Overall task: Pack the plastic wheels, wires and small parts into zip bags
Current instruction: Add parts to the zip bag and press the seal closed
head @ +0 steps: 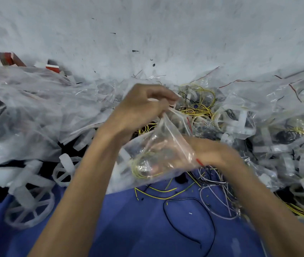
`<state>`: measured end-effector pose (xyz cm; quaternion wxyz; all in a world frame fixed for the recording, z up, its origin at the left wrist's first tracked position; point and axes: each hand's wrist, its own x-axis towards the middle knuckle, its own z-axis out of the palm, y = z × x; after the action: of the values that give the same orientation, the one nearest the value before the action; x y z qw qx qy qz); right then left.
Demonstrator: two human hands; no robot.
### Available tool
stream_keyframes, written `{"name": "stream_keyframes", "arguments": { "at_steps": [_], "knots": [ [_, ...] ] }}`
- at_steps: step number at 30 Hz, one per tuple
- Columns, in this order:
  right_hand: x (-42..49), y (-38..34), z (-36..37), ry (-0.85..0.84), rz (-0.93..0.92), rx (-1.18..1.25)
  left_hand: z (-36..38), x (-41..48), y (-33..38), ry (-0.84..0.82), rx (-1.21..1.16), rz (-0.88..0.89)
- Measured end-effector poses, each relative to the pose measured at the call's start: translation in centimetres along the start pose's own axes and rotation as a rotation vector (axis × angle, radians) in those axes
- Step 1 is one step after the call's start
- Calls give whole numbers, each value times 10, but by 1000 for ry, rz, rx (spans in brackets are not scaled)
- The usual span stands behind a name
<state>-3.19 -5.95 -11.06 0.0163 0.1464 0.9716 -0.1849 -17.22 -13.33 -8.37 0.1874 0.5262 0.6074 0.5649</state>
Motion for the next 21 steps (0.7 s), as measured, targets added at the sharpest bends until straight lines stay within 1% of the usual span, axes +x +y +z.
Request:
{"name": "stream_keyframes", "arguments": {
  "at_steps": [1, 4, 5, 6, 8, 9, 10, 11, 12, 13, 14, 15, 16, 17, 18, 19, 20, 21],
  "knots": [
    [0, -3, -7, 84, -46, 72, -6, 1, 0, 43, -51, 9],
    [1, -3, -22, 234, -166, -21, -16, 4, -1, 117, -182, 72],
    [1, 2, -22, 297, -170, -28, -16, 4, -1, 144, -200, 89],
    [1, 7, -22, 394, -193, 28, -16, 5, -2, 175, -210, 94],
    [0, 14, -17, 719, -287, 304, -17, 6, -5, 272, -261, 64],
    [1, 21, -12, 859, -336, 394, -19, 8, -7, 330, -328, 37],
    [4, 30, -5, 923, -337, 450, -22, 11, -10, 384, -424, 3],
    [8, 40, 4, 872, -284, 548, -23, 14, -12, 424, -532, -31],
    [13, 47, 13, 706, -192, 672, -23, 15, -12, 435, -653, -60],
    [19, 52, 23, 500, -130, 782, -20, 17, -12, 415, -769, -84],
    [26, 53, 35, 313, -111, 845, -14, 17, -13, 371, -868, -100],
    [34, 51, 48, 202, -139, 867, -7, 15, -14, 302, -921, -123],
    [42, 47, 61, 181, -152, 890, 0, 13, -14, 207, -920, -153],
    [51, 40, 70, 231, -142, 919, 5, 11, -16, 114, -853, -186],
    [59, 34, 76, 336, -111, 913, 8, 9, -20, 41, -743, -220],
    [65, 30, 75, 472, -84, 860, 7, 8, -24, 10, -639, -242],
    [68, 29, 73, 622, -64, 782, 4, 10, -29, 19, -574, -230],
    [69, 28, 68, 726, -26, 728, -2, 10, -33, 50, -541, -195]
  ]
}}
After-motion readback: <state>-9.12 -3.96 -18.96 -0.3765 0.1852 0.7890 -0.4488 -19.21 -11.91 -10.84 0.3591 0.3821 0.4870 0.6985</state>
